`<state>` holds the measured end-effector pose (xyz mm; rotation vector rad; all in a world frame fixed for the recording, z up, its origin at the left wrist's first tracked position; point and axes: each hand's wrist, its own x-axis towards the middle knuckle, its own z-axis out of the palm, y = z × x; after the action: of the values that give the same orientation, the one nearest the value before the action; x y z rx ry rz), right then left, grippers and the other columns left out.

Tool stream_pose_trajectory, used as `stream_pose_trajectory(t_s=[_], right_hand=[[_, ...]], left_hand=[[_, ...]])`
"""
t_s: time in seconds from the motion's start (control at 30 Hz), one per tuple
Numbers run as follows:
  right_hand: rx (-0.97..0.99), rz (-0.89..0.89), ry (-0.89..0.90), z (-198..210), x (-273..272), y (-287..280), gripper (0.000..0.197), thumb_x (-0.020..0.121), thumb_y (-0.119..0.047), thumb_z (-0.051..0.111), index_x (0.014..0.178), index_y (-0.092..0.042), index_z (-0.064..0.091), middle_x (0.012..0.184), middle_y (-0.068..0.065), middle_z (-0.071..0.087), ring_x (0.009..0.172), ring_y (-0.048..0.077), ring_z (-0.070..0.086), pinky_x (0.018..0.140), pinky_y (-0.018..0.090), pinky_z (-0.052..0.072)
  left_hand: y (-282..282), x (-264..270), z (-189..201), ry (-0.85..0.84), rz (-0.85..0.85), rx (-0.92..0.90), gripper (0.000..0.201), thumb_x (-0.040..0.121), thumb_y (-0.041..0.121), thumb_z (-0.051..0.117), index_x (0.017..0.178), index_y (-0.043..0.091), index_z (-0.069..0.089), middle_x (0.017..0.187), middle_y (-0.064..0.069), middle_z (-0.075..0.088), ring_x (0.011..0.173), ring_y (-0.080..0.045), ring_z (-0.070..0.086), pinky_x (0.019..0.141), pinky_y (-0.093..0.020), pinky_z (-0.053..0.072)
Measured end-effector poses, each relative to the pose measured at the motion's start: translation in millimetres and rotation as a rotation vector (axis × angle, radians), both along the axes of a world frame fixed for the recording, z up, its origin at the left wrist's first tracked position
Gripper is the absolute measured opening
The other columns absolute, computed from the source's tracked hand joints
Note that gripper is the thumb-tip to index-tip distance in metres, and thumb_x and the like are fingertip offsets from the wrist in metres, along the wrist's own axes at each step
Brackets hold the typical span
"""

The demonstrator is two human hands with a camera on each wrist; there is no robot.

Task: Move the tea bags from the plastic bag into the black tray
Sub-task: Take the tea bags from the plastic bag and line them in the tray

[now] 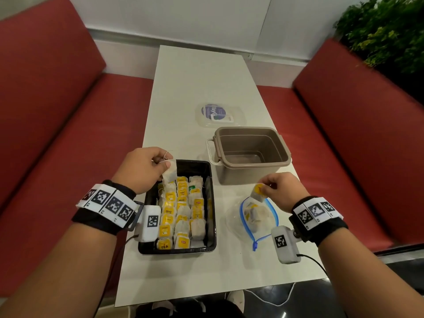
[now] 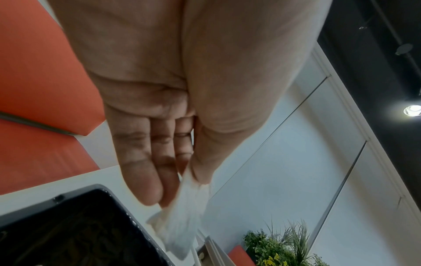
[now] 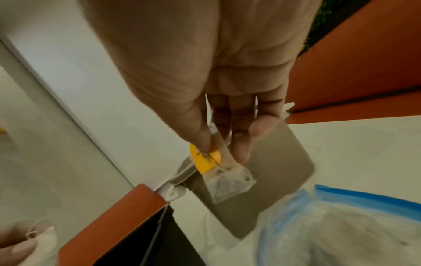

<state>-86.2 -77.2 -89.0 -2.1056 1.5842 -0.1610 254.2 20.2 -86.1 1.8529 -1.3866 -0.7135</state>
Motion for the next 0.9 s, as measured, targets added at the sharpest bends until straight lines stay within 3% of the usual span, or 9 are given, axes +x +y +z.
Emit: stream_pose_trajectory(t_s=[0.13,0.3,0.4,0.47,0.57,0.67,0.77,0.83,0.9], right_hand=[[-0.019,0.043,-0.184,21.2,38.6,8.5,0.014,0.092,-0.027,0.065,0.083,-0.018,0.067,0.071,-0.001,0.07,0.065,0.011,0.066,0.062,0.024,0.049],[0.123,0.172,-0.373,42.0,116.3,20.1,0.009,0.087,-0.016,0.07,0.082,-0.017,0.063,0.071,0.003,0.072,0.064,0.016,0.073,0.067,0.035,0.06],[0.247,0.299,-0.228,37.2,166.0,31.6,0.009,0.082,-0.008,0.068,0.08,-0.015,0.062,0.077,0.007,0.073,0.067,0.021,0.074,0.069,0.039,0.062],[0.364,0.415,-0.078,28.5,193.3,44.7,0.007,0.084,-0.008,0.065,0.079,-0.012,0.062,0.078,0.007,0.075,0.067,0.02,0.075,0.062,0.032,0.061],[0.578,0.532,0.118,13.0,217.0,63.9,0.002,0.086,-0.009,0.067,0.085,-0.008,0.066,0.08,0.005,0.074,0.067,0.019,0.074,0.043,0.018,0.048],[0.587,0.615,0.252,-3.1,230.9,73.6,0.013,0.081,-0.014,0.076,0.092,-0.007,0.073,0.075,0.002,0.07,0.073,0.022,0.073,0.062,0.026,0.057],[0.463,0.768,0.469,-14.2,244.8,79.1,0.018,0.084,-0.026,0.072,0.089,-0.009,0.074,0.07,-0.002,0.067,0.078,0.021,0.07,0.077,0.032,0.057],[0.478,0.813,0.586,-21.9,252.0,81.3,0.02,0.091,-0.028,0.064,0.082,-0.011,0.069,0.095,0.004,0.074,0.093,0.025,0.07,0.087,0.036,0.057],[0.543,0.807,0.621,-35.8,259.8,79.7,0.021,0.095,-0.024,0.059,0.101,-0.007,0.07,0.116,0.011,0.069,0.107,0.03,0.066,0.096,0.039,0.052]], left_hand=[[7.2,13.6,-2.1,0.006,0.034,-0.002,0.014,0.089,0.017,0.068,0.086,0.03,0.07,0.083,0.002,0.07,0.066,-0.021,0.071,0.072,-0.043,0.06],[26.3,24.4,-4.8,-0.097,0.115,0.02,0.011,0.088,0.021,0.07,0.082,0.03,0.067,0.077,0.004,0.069,0.072,-0.016,0.065,0.075,-0.036,0.055],[39.4,32.1,-12.0,-0.061,0.159,0.022,0.016,0.087,0.018,0.069,0.081,0.032,0.066,0.077,0.004,0.069,0.068,-0.013,0.064,0.071,-0.031,0.052],[47.7,36.2,-15.1,-0.033,0.199,0.02,0.017,0.087,0.014,0.067,0.087,0.031,0.067,0.085,0.003,0.07,0.07,-0.011,0.063,0.07,-0.026,0.049],[58.6,40.7,-15.7,-0.043,0.237,0.031,0.015,0.089,0.014,0.065,0.098,0.025,0.071,0.093,0.0,0.071,0.076,-0.01,0.061,0.067,-0.015,0.043],[67.0,42.7,-13.7,-0.058,0.247,0.03,0.016,0.091,0.014,0.064,0.1,0.022,0.073,0.098,0.009,0.072,0.079,-0.004,0.061,0.069,-0.011,0.041],[73.9,44.6,-14.1,-0.046,0.263,0.023,0.015,0.09,0.014,0.065,0.094,0.025,0.073,0.097,0.012,0.072,0.08,-0.004,0.063,0.075,-0.021,0.048],[77.3,45.1,-14.7,-0.033,0.282,0.027,0.014,0.089,0.015,0.065,0.093,0.025,0.073,0.093,0.011,0.072,0.078,-0.004,0.063,0.076,-0.023,0.05],[79.8,45.0,-15.2,-0.03,0.298,0.033,0.013,0.089,0.016,0.065,0.094,0.024,0.073,0.09,0.011,0.071,0.077,-0.002,0.062,0.071,-0.017,0.047]])
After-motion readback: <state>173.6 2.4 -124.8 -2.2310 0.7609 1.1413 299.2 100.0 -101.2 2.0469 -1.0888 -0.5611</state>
